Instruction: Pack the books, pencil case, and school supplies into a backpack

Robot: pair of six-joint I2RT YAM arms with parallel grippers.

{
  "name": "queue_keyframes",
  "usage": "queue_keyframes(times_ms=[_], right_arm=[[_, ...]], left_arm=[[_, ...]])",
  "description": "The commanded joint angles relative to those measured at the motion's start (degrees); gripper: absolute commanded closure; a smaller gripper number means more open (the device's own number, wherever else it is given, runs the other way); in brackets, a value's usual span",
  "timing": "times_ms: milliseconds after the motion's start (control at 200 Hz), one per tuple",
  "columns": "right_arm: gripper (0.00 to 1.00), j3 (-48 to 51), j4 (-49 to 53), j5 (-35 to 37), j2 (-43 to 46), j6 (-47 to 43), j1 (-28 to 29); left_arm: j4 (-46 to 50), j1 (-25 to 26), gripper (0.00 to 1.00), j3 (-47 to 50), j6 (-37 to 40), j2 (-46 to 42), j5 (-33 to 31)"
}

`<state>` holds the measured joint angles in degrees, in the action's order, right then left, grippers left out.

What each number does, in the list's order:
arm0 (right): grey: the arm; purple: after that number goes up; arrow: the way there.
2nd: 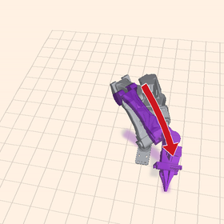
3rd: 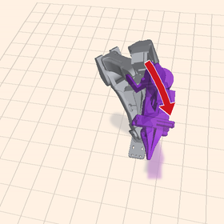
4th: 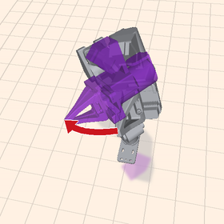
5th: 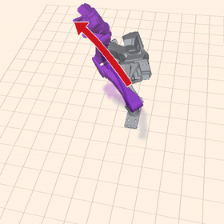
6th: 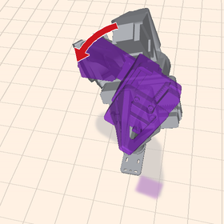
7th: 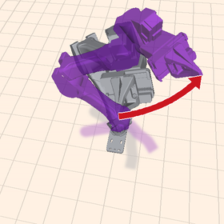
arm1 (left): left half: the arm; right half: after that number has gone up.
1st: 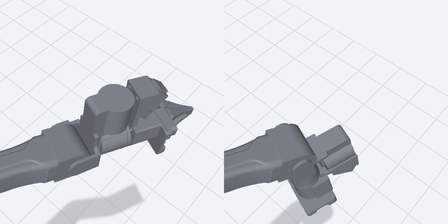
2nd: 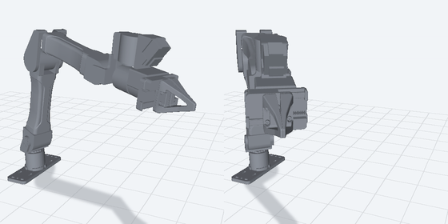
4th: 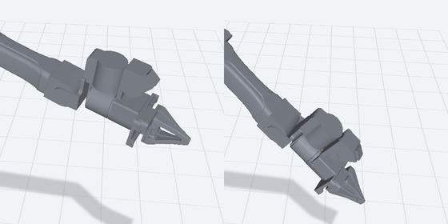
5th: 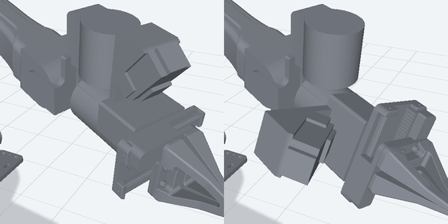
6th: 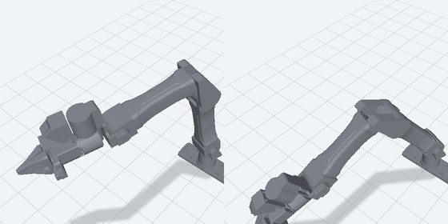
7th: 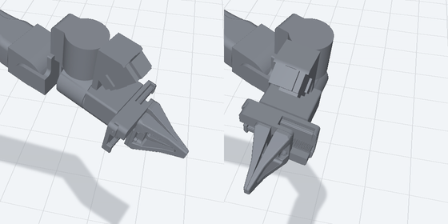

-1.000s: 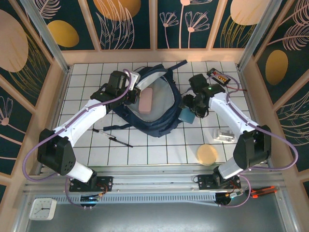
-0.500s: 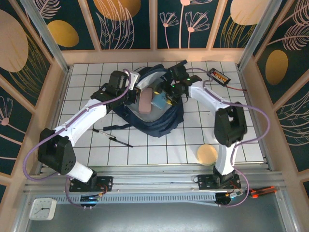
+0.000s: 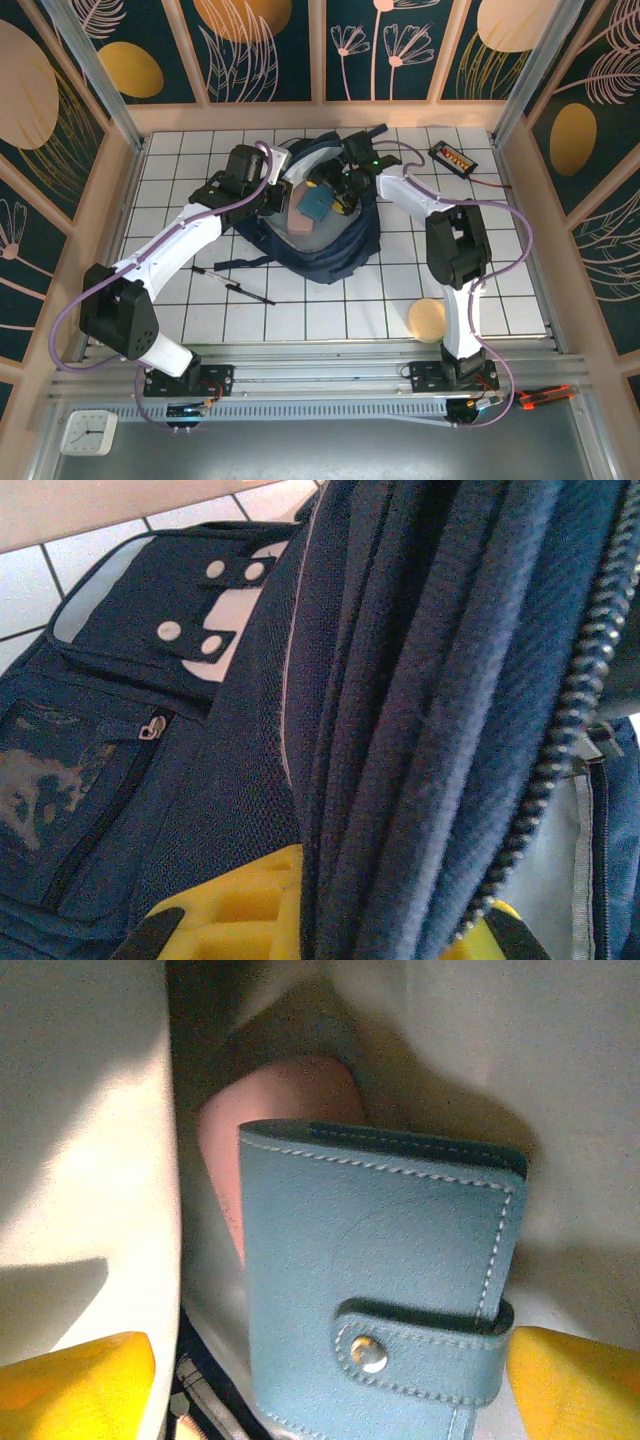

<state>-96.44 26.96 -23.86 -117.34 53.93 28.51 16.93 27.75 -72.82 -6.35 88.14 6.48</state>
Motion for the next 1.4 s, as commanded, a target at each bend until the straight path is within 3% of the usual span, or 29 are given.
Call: queue_keyframes(times_ms=[0,50,90,200,215,415,570,726,976,1201,1391], right_arm=[[0.09,2.01,2.24,4.14,10.37,-1.52,0.20],[0.09,4.78,4.04,6.19,13.95,-1.68,0.10],[0.09,8.47,4.38,7.39,17.52,-1.31,0.04],[0.09,20.51,3.61,10.17,28.04,1.66,-0.27],[0.09,22.12,3.35,10.37,29.45,2.14,-0.25],[0.09,34.76,3.88,13.12,39.76,5.67,0.23],[0.08,35.13,3.48,14.25,38.08,5.92,2.51],[0.08,33.72,-1.49,13.00,32.58,6.82,6.17],[0.08,31.20,-10.68,11.76,20.51,7.55,7.51],[0.11,29.41,-11.70,12.69,18.20,7.11,6.66],[0.16,29.12,-10.39,12.17,18.01,5.93,5.25]], left_arm=[[-7.89,0.55,1.00,-3.82,-0.96,-0.12,4.19],[-7.92,0.55,1.00,-3.91,-1.18,0.01,5.02],[-8.01,0.53,0.79,-3.78,-1.30,-0.17,5.56],[-7.10,0.55,0.06,-2.20,-1.47,-2.16,5.49],[-6.76,0.55,0.02,-1.83,-1.43,-2.63,5.52],[-4.05,0.55,0.01,7.88,-5.83,-11.14,4.07],[-2.50,0.47,0.01,14.62,-9.60,-15.75,0.51],[3.68,-1.73,0.01,11.31,-12.06,-11.81,-4.50],[6.71,-12.17,0.01,7.04,-18.88,-2.02,5.32],[-6.17,-25.93,0.01,15.40,-30.15,2.09,18.35],[-12.21,-28.54,0.06,14.35,-32.30,7.48,22.23]])
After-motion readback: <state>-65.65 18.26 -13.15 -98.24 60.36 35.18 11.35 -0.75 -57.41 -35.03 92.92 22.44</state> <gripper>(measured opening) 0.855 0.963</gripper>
